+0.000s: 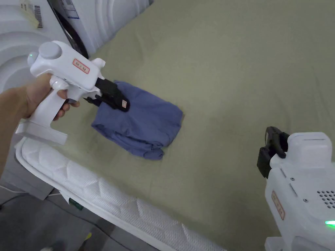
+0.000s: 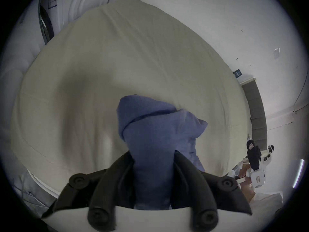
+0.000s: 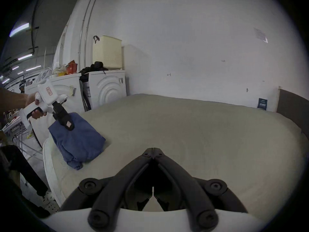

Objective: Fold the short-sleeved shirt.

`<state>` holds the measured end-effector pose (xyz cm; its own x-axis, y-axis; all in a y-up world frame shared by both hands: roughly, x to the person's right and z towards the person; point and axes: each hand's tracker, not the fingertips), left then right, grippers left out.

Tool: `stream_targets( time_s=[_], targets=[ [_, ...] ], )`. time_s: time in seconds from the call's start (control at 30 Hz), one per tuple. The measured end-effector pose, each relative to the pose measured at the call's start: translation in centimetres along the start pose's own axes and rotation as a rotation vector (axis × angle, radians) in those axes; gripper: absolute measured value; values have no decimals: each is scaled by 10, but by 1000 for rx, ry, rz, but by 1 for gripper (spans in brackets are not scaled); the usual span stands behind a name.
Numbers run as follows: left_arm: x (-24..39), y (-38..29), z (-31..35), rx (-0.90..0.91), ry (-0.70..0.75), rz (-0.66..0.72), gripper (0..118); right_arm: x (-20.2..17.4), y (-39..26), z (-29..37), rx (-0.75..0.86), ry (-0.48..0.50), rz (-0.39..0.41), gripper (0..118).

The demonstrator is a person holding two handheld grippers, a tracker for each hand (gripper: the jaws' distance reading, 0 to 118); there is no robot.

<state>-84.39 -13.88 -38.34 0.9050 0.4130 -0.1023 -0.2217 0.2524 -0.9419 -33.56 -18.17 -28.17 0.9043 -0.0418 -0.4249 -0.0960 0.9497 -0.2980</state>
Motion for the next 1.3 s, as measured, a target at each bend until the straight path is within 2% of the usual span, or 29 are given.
stream_targets(
  time_s=[0.13, 0.23, 0.27, 0.3, 0.33, 0.37, 0.43, 0.53, 0.57, 0.6, 0.63, 0.7, 0.73, 0.8, 0.97, 1.17, 1.2, 1.23, 1.3],
  targets=[
    [0, 9, -7, -17, 8, -33, 25, -7, -2, -3, -5, 19, 12, 0],
    [4, 12, -11, -15, 79, -82, 26, -7, -2, -4, -5, 23, 17, 0],
    [7, 10, -9, 2, 115, -109, 37, -6, 0, -5, -7, 25, 16, 0],
    [9, 9, -7, 41, 150, -109, 77, -4, 0, -5, -7, 26, 15, 0],
    [11, 8, -6, 49, 170, -107, 109, -3, 1, -5, -4, 22, 13, 0],
    [12, 5, -2, 67, 148, -105, 118, -2, 2, -4, -4, 22, 9, 0],
    [17, -3, 13, 146, 153, -97, 117, 2, 4, -1, -6, 28, 1, 0],
    [34, -13, 34, 198, 191, -158, 116, 8, 7, 9, -4, 38, -6, 0],
    [42, -20, 41, 242, 225, -141, 115, 10, 8, 14, -1, 38, -10, 0],
    [51, -26, 47, 269, 187, -153, 109, 14, 10, 20, 1, 39, -15, 0],
    [62, -31, 52, 288, 184, -128, 88, 17, 11, 26, 5, 41, -20, 0],
    [85, -45, 54, 344, 105, -106, 1, 28, 16, 38, 17, 34, -22, 0],
    [104, -53, 50, 386, 160, -153, 1, 36, 20, 46, 23, 31, -31, 0],
    [137, -67, 40, 401, 98, -145, 1, 53, 27, 62, 28, 28, -46, 0],
    [272, -112, -1, 504, -34, -280, 1, 110, 46, 110, 69, -53, -36, 0],
    [452, -177, -52, 801, 42, -338, 1, 189, 73, 171, 84, -222, 22, 0],
    [472, -178, -58, 849, 73, -345, 1, 201, 77, 181, 93, -221, 17, 0],
    [495, -188, -64, 892, 90, -364, 1, 214, 80, 193, 100, -278, 33, 0],
    [532, -203, -72, 939, 100, -385, 1, 236, 85, 209, 95, -315, 40, 0]
  ],
)
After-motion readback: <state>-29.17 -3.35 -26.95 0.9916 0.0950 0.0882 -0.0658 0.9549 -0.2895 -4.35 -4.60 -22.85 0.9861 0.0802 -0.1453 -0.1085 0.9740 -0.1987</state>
